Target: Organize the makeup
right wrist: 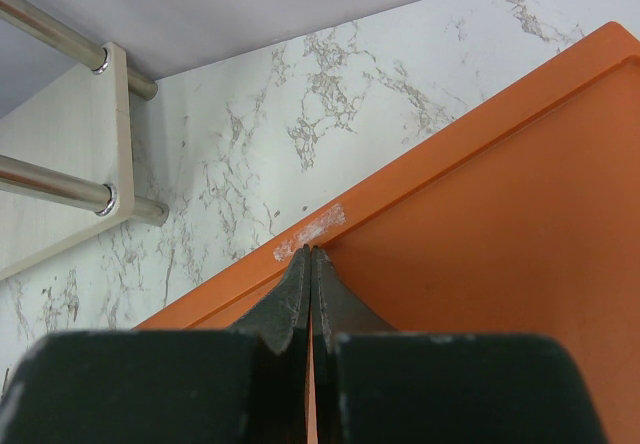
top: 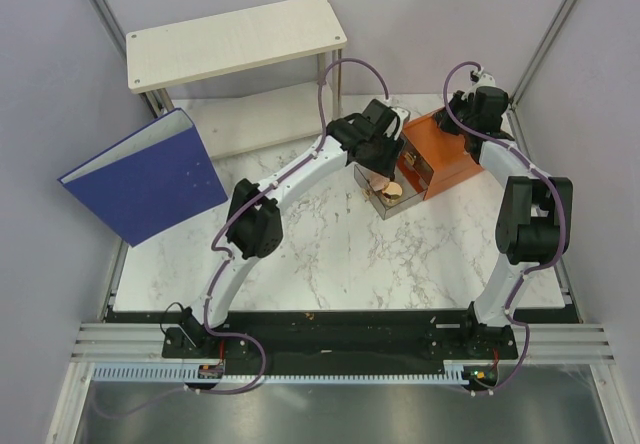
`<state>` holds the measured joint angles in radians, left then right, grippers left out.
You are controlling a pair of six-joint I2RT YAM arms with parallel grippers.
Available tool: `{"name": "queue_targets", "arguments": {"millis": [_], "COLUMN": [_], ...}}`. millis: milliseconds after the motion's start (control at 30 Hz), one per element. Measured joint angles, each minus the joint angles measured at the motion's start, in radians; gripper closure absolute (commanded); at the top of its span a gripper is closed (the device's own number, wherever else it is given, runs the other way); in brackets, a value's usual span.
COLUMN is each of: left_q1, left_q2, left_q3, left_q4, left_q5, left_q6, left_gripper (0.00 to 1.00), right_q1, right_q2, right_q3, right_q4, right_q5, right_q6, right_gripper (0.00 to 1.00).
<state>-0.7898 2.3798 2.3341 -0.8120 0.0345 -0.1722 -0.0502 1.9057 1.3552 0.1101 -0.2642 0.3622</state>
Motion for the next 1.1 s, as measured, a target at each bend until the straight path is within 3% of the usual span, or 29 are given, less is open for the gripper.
{"name": "queue_targets", "arguments": {"millis": [167,233,267,333,400,667,1100], "left_q1": [0.008,0.016,0.024,0.043,0.071,0.208,0.203], "left_q2": [-0.005,-0.024,-0.044,-0.08,-0.129,-0.185,-0.024], "left_q3": [-0.001,-0.028,-0.059,-0.111,-0.189,-0.357,-0.278], "left_q4": [0.007,0.009,0.009,0.01,0.021,0.073,0.106], "left_q5": [0.002,0.006,0.025,0.059,0.115,0.303,0.415], "left_q6": [-0.003,-0.013,-0.028,-0.064,-0.096,-0.239,-0.34], "left_gripper": [0.37,0.47,0.65,0.88,0.98,0.98,0.98], "right_q1": [0.0,0.0,0.0,0.0,0.0,0.0,0.0], "right_q2": [0.0,0.0,0.0,0.0,0.0,0.0,0.002], "right_q3": [0.0,0.0,0.0,0.0,0.0,0.0,0.0], "right_q4": [0.0,0.0,0.0,0.0,0.0,0.0,0.002], "right_q5": [0.0,0.0,0.0,0.0,0.0,0.0,0.0], "right_q6": [0.0,0.0,0.0,0.0,0.0,0.0,0.0], "right_gripper": [1.0,1.0,1.0,1.0,1.0,1.0,1.0]}}
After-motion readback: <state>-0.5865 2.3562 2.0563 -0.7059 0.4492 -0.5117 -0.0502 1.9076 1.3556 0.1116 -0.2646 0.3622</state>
